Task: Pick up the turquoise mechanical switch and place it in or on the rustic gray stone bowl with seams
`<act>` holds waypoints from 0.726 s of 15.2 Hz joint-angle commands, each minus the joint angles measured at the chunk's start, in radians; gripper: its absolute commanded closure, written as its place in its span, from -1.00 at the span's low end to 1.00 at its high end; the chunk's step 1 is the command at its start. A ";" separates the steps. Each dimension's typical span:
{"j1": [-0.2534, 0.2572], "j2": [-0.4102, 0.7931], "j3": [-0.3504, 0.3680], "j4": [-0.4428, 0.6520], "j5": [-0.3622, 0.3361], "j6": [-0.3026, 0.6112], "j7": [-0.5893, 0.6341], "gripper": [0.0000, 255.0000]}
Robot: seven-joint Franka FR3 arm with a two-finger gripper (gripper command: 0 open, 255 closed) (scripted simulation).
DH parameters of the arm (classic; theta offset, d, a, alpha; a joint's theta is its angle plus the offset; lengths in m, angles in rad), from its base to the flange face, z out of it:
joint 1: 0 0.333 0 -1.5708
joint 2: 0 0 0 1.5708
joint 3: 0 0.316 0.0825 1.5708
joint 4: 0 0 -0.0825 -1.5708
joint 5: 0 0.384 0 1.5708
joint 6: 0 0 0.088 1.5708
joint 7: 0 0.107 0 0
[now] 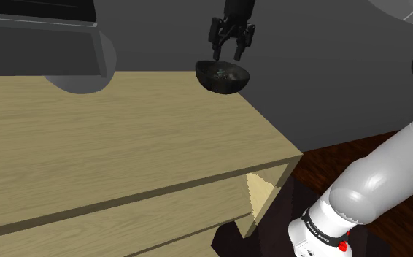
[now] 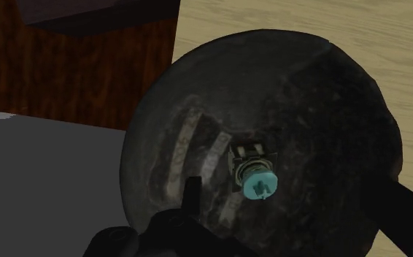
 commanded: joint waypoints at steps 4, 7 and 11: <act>0.000 0.020 0.001 0.057 -0.004 -0.038 0.005 -1.00; 0.002 0.090 0.008 0.241 -0.020 -0.153 0.021 -1.00; 0.003 0.090 0.008 0.241 -0.020 -0.153 0.021 -1.00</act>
